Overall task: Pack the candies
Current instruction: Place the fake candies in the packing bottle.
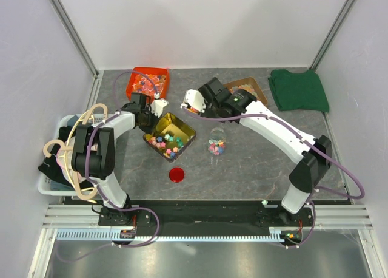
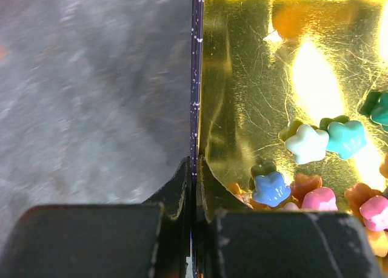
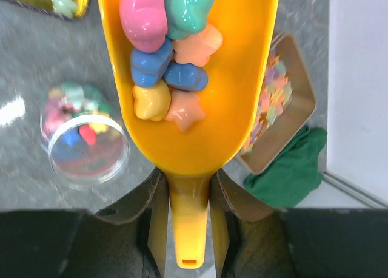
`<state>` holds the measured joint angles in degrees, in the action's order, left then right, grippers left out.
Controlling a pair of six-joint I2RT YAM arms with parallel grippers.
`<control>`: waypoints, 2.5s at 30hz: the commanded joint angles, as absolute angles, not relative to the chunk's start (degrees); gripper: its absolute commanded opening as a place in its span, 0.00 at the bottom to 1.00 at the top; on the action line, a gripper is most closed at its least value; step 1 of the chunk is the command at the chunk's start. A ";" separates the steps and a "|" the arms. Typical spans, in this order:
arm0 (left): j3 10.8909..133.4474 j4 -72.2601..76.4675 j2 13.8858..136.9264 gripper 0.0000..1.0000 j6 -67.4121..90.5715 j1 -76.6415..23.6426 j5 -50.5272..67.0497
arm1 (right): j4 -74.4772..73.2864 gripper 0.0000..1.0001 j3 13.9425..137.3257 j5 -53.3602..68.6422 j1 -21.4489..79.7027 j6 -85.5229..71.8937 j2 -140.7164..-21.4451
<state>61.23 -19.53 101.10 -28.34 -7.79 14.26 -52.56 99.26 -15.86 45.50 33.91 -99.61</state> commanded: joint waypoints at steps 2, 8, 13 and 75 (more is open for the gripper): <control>60.47 -19.60 97.47 0.02 -30.23 -9.75 20.91 | -57.02 0.00 94.67 -12.48 42.72 38.40 -91.85; 60.56 -20.04 97.47 0.02 -30.59 -10.90 21.53 | -61.78 0.00 88.86 -8.88 40.17 40.69 -85.88; 60.73 -20.30 98.09 0.02 -30.59 -11.42 21.53 | -63.45 0.00 83.24 -7.47 39.81 40.78 -81.83; 60.82 -20.74 99.23 0.02 -29.09 -11.43 21.80 | -68.03 0.00 79.19 -43.85 48.78 48.69 -88.51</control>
<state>60.25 -22.22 99.92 -29.65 -11.14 18.41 -67.79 78.54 -39.09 48.18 47.86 -88.25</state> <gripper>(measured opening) 0.033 0.350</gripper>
